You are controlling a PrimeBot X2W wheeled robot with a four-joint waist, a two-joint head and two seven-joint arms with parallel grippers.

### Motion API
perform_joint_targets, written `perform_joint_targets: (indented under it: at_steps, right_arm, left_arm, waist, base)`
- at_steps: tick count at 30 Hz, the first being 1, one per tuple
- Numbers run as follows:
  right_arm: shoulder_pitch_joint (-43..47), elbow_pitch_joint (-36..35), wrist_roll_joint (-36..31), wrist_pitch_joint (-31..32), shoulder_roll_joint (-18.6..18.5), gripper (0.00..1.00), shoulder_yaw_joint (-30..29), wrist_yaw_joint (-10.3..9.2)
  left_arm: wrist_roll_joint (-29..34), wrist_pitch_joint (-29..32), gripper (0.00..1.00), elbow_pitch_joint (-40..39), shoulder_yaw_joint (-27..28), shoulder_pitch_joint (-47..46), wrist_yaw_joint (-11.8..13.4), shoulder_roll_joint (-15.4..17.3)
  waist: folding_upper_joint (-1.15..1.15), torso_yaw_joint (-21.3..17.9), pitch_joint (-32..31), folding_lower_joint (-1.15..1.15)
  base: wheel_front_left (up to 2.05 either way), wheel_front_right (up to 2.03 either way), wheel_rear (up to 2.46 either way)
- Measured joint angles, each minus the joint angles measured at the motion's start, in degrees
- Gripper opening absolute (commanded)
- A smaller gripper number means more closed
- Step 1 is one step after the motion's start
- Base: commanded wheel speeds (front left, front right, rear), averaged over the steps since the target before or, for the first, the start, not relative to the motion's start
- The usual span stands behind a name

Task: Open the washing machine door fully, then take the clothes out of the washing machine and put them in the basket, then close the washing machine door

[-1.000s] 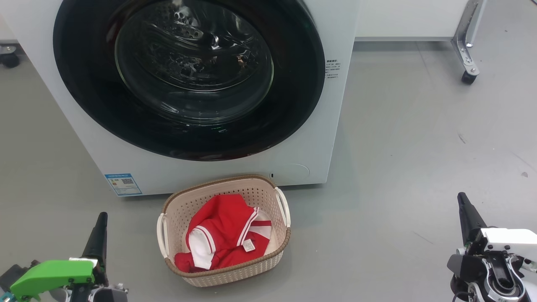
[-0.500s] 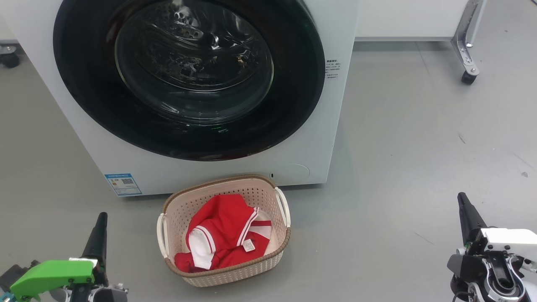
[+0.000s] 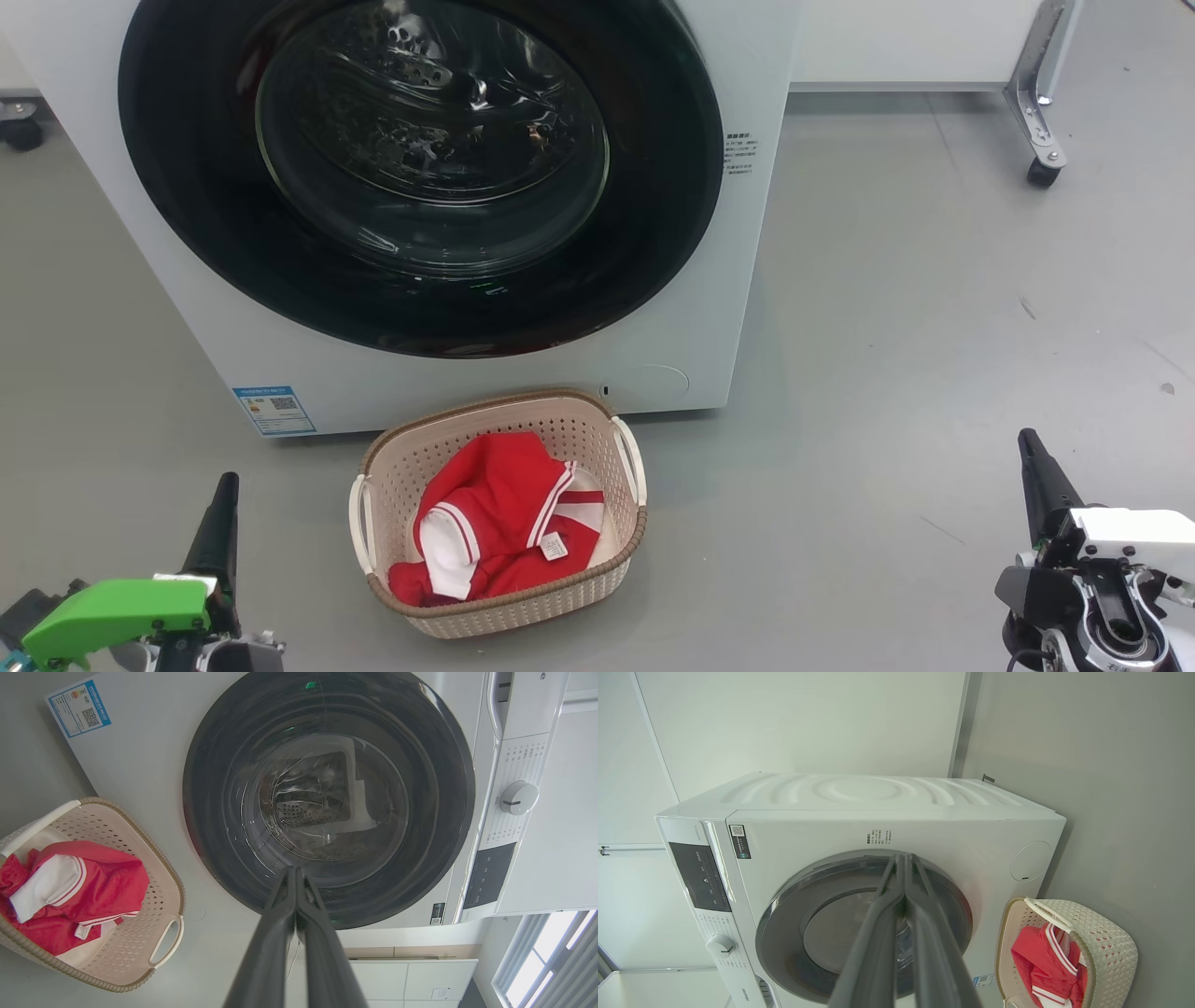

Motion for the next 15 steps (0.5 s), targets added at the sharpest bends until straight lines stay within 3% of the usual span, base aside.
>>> perform_joint_targets:
  at_steps: [15]
  right_arm:
    - [-0.01, 0.11, 0.0, 0.25, 0.0, 0.0, -0.03, 0.0]
  left_arm:
    - [0.0, 0.0, 0.0, 0.05, 0.03, -0.02, -0.01, 0.0]
  waist:
    - [0.0, 0.0, 0.0, 0.0]
  base:
    - [0.0, 0.0, 0.0]
